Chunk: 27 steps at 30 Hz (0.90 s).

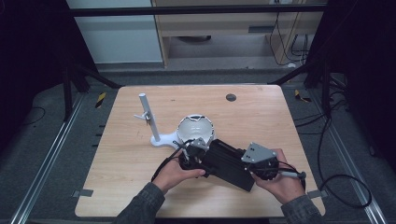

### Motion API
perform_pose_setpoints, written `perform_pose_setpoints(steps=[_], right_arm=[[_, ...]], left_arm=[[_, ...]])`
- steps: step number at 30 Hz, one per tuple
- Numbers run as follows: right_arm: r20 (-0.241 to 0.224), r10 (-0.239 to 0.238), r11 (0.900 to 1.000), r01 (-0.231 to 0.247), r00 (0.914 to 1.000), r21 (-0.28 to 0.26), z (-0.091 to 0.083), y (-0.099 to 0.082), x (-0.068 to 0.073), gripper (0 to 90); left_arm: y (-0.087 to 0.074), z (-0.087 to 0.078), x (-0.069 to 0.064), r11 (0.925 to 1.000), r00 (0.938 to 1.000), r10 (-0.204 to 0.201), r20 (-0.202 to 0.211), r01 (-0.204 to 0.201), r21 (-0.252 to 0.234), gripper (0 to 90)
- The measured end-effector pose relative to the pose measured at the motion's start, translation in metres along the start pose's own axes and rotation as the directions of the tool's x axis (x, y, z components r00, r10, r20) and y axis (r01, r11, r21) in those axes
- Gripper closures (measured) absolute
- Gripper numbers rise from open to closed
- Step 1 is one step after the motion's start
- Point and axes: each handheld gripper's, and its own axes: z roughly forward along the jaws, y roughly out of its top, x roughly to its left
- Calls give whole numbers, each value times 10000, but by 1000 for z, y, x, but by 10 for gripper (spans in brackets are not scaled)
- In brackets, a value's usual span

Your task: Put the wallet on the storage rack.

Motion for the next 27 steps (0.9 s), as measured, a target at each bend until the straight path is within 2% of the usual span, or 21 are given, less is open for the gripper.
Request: perform_pose_setpoints(steps=[1, 2, 4, 6, 8, 9, 10, 11, 14, 15, 18, 20, 22, 23, 24, 25, 26, 27], right_arm=[[-44, -22, 10000, 21, 10000, -26, 0, 0, 0, 840], [-73, -103, 9999, 103, 9999, -78, -1, 0, 0, 840], [-151, -292, 9991, 287, 9995, -322, -2, -2, 1, 839], [-246, -444, 9979, 432, 9987, -486, -4, -3, 2, 837], [-294, -433, 9983, 421, 9986, -399, -5, -5, 2, 827], [-294, -433, 9983, 421, 9986, -399, -5, -5, 2, 827], [-414, -431, 9988, 421, 9982, -259, -4, -8, 3, 786], [-414, -431, 9988, 421, 9982, -259, -4, -8, 3, 786], [-639, -505, 9986, 492, 9967, -214, -2, -13, 9, 698], [-639, -505, 9986, 492, 9967, -214, -2, -13, 9, 698], [-731, -383, 9991, 367, 9966, -225, -1, -16, 13, 617], [-801, -184, 9998, 179, 9966, -73, 2, -19, 15, 518], [-1082, -2, 10000, 13, 9941, 94, 5, -23, 17, 441], [-1082, -2, 10000, 13, 9941, 94, 5, -23, 17, 441], [-1121, 24, 9999, -6, 9937, 165, 9, -27, 20, 357], [-1121, 24, 9999, -6, 9937, 165, 9, -27, 20, 357], [-1023, 175, 9998, -160, 9946, 146, 12, -33, 22, 294], [-998, 287, 9995, -273, 9946, 151, 14, -36, 22, 273]], left_arm=[[0, 0, 0, 10000, 10000, 0, 0, 0, 0, 458], [1, -6, 1, 9995, 9999, -103, -46, 102, -285, 495], [1, -9, 1, 9991, 9999, -89, -102, 84, -406, 582], [1, -17, 1, 9969, 9993, -317, 187, 329, -709, 666], [1, -19, 0, 9960, 9989, -378, 292, 400, -796, 739], [2, -21, 0, 9951, 9984, -427, 364, 458, -878, 739], [5, -26, -3, 9942, 9990, -348, 263, 373, -1009, 790], [5, -26, -3, 9942, 9990, -348, 263, 373, -1009, 798], [12, -34, -10, 9945, 10000, -73, -20, 71, -1041, 806], [12, -34, -10, 9945, 10000, -73, -20, 71, -1041, 808], [16, -38, -12, 9935, 9999, -43, -114, 30, -1134, 810], [21, -44, -16, 9924, 9996, 93, -258, -124, -1226, 812], [27, -50, -18, 9900, 9986, 230, -481, -295, -1378, 814], [27, -50, -18, 9900, 9986, 230, -481, -295, -1378, 814], [33, -58, -20, 9892, 9972, 368, -647, -455, -1392, 814], [33, -58, -20, 9892, 9972, 368, -647, -455, -1392, 814], [38, -64, -21, 9890, 9945, 499, -922, -621, -1344, 815], [38, -64, -21, 9890, 9945, 499, -922, -621, -1344, 815]])
